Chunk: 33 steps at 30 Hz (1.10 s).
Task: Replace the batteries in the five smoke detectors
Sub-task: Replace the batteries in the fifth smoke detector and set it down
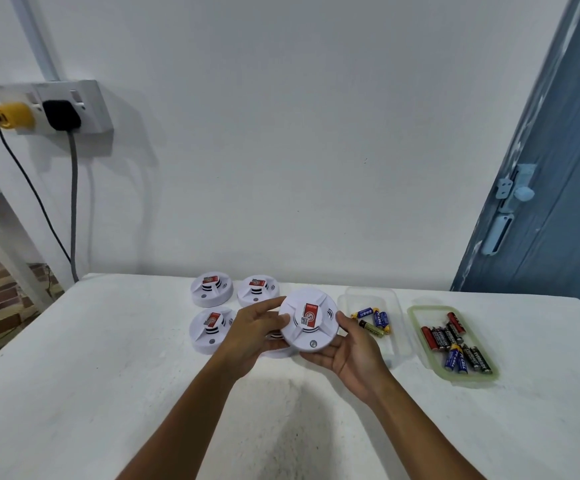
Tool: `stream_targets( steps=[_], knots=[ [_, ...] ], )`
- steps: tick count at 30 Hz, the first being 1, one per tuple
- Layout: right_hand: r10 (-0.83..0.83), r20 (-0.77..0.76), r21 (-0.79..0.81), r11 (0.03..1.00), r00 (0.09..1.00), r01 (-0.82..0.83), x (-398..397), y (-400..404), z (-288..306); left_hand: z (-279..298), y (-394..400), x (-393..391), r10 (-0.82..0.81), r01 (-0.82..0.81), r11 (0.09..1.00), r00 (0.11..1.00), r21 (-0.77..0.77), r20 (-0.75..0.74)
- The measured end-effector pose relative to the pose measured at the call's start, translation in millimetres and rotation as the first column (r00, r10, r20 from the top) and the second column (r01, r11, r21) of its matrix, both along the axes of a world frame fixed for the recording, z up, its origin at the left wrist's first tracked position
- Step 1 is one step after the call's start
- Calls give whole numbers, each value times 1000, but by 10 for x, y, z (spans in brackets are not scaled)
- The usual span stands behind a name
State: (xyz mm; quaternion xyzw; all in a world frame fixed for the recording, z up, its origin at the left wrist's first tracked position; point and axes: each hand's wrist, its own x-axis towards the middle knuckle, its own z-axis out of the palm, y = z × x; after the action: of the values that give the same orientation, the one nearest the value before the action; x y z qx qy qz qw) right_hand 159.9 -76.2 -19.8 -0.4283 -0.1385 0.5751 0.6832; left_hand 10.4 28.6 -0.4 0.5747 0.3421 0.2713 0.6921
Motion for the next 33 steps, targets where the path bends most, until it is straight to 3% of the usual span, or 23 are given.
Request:
stream_targets(
  steps=[33],
  knots=[
    [13, 19, -21, 1000, 1000, -12, 24, 61, -65, -54, 50, 0, 21, -21, 1000, 1000, -21, 0]
  ],
)
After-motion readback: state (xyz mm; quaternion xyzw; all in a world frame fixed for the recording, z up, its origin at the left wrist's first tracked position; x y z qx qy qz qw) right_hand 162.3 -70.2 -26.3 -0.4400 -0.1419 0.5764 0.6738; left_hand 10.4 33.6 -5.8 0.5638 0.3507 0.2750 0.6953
